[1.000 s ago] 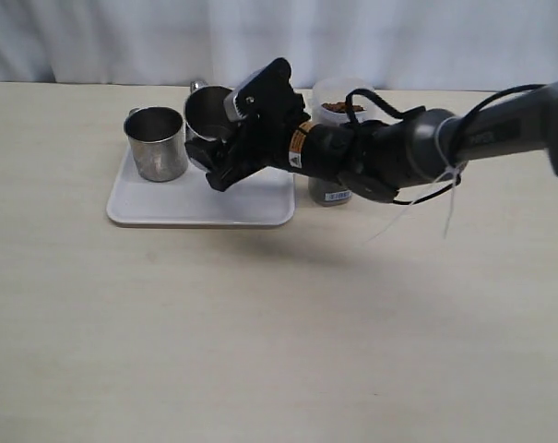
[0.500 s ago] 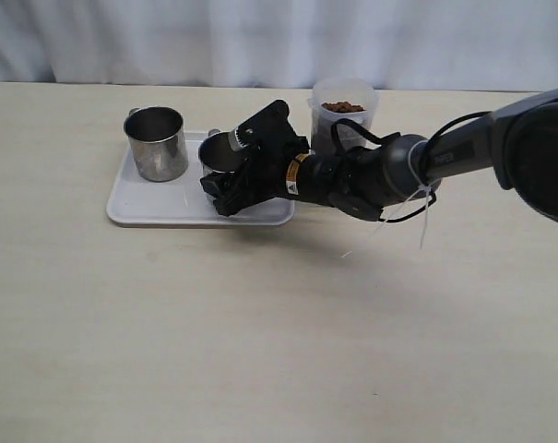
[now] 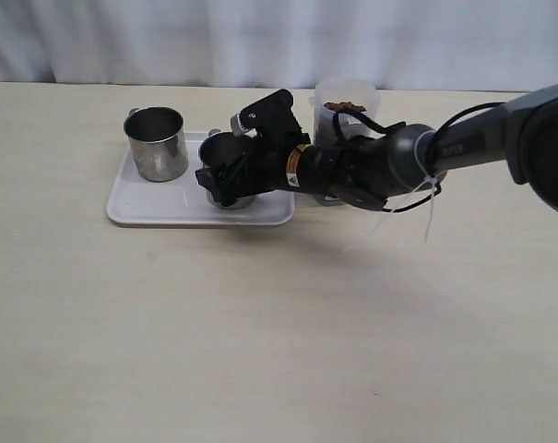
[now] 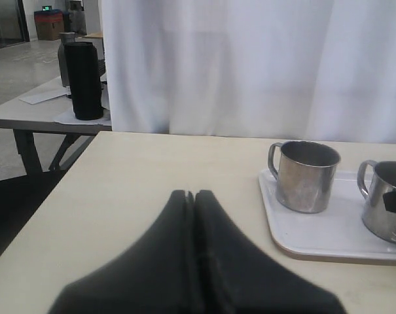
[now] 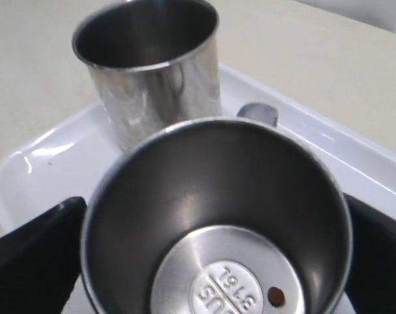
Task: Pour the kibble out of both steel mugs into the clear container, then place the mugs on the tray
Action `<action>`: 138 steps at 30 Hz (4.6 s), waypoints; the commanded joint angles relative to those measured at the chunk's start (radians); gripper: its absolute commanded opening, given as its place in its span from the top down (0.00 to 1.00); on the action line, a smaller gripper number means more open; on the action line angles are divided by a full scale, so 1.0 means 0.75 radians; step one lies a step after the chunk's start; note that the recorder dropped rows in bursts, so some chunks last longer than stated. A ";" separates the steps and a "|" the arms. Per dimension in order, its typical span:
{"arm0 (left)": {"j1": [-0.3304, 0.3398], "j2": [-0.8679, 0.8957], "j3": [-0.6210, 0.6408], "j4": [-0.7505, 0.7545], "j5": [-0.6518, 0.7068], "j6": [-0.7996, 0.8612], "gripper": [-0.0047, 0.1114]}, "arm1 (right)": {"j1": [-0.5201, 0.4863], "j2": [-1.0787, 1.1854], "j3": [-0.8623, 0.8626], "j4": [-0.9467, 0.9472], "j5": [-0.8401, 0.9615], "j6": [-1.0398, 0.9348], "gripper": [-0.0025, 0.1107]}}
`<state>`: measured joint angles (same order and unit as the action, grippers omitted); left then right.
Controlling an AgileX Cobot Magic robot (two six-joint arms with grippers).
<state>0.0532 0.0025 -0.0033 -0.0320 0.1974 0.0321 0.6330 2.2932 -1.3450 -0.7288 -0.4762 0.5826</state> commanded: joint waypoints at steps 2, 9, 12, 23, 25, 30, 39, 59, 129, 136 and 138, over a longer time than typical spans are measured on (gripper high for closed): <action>-0.011 -0.003 0.004 -0.003 -0.023 -0.005 0.96 | -0.003 -0.092 -0.005 -0.159 -0.001 0.192 0.01; -0.011 -0.003 0.004 -0.003 -0.023 -0.005 0.96 | 0.008 -0.225 -0.005 -0.345 0.013 0.406 0.01; -0.011 -0.003 0.004 -0.003 -0.023 -0.005 0.96 | 0.047 -0.293 -0.005 -0.398 0.088 0.471 0.02; -0.011 -0.003 0.004 -0.009 -0.013 -0.005 0.96 | 0.322 -0.687 0.112 -0.449 1.037 0.575 0.93; -0.011 -0.003 0.004 -0.009 -0.013 -0.005 0.96 | 0.323 -0.768 0.213 -0.456 0.988 0.647 0.93; -0.011 -0.003 0.004 -0.009 -0.013 -0.005 0.96 | 0.289 -1.014 0.544 -0.646 0.913 0.898 0.93; -0.011 -0.003 0.004 -0.009 -0.013 -0.005 0.96 | 0.289 -1.583 1.113 -0.778 0.955 1.138 0.93; -0.011 -0.003 0.004 -0.004 -0.023 -0.005 0.96 | 0.169 -2.422 1.354 -0.778 0.824 1.132 0.93; -0.011 -0.003 0.004 -0.001 -0.021 -0.005 0.96 | -0.703 -3.058 1.793 0.959 0.800 -0.801 0.93; -0.011 -0.003 0.004 -0.001 -0.021 -0.005 0.96 | -0.763 -3.058 1.793 0.959 0.811 -0.796 0.93; -0.011 -0.003 0.004 -0.001 -0.021 -0.005 0.96 | -0.769 -3.058 1.793 0.959 0.811 -0.796 0.93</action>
<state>0.0532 0.0025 -0.0033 -0.0320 0.1934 0.0301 0.0670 0.0013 -0.0009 0.0000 0.1327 -0.0167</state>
